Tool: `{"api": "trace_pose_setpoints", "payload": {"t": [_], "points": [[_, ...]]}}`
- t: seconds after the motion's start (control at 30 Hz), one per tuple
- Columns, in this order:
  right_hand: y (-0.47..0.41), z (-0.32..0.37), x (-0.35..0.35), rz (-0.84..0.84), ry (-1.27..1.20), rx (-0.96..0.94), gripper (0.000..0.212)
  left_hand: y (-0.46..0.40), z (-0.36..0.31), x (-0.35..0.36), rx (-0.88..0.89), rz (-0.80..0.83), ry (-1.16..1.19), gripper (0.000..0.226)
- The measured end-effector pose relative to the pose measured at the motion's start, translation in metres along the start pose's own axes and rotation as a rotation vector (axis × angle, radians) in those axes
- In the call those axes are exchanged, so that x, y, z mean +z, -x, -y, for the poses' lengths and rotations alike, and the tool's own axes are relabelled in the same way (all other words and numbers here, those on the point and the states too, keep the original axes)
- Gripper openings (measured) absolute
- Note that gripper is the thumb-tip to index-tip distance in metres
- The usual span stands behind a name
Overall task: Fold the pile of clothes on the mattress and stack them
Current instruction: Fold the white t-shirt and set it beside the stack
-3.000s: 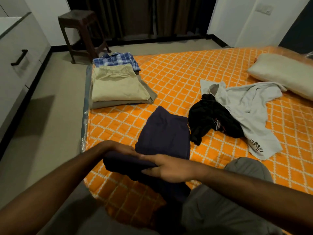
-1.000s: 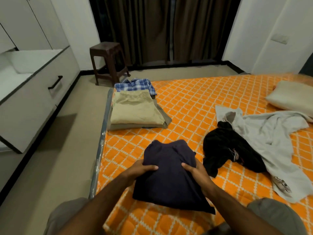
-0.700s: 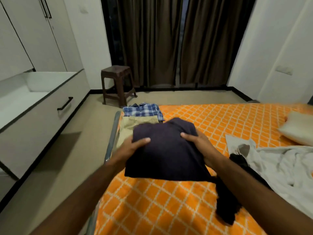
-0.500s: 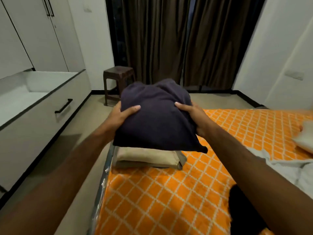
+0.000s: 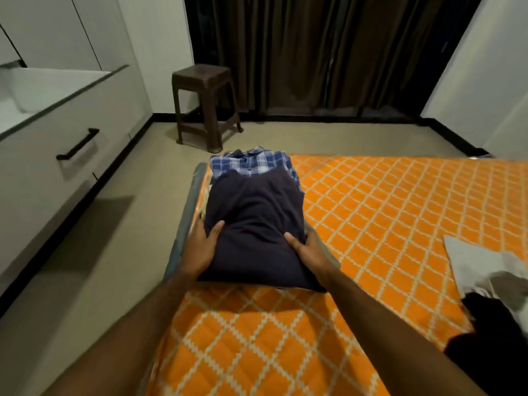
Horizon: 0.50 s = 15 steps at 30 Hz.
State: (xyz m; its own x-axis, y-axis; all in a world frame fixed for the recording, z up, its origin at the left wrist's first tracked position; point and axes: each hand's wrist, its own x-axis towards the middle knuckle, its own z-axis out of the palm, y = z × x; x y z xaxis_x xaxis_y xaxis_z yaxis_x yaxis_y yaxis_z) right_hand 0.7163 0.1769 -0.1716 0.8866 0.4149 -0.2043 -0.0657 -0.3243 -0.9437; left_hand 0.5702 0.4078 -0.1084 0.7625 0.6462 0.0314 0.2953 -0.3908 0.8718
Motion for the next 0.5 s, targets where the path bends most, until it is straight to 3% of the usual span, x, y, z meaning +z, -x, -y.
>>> {"api": "trace_pose_setpoints", "payload": {"t": [0.1, 0.27, 0.33, 0.4, 0.5], "points": [[0.011, 0.006, 0.0, -0.039, 0.056, -0.031, 0.078, 0.008, -0.003, -0.002, -0.008, 0.028, 0.04, 0.058], [0.082, 0.027, -0.032, 0.012, 0.22, -0.086, 0.036, 0.058, 0.003, -0.009, 0.153, 0.021, 0.014, 0.085], [0.119, 0.018, -0.056, 0.012, 0.324, -0.129, 0.026, 0.095, 0.01, -0.006, 0.232, -0.106, -0.12, 0.082], [0.155, -0.001, -0.081, 0.02, 0.447, -0.132, 0.031, 0.135, 0.009, 0.0, 0.339, -0.229, -0.361, 0.074], [0.215, -0.029, -0.123, 0.021, 0.688, -0.211, 0.034, 0.187, 0.008, 0.022, 0.649, -0.018, -0.598, 0.064]]}}
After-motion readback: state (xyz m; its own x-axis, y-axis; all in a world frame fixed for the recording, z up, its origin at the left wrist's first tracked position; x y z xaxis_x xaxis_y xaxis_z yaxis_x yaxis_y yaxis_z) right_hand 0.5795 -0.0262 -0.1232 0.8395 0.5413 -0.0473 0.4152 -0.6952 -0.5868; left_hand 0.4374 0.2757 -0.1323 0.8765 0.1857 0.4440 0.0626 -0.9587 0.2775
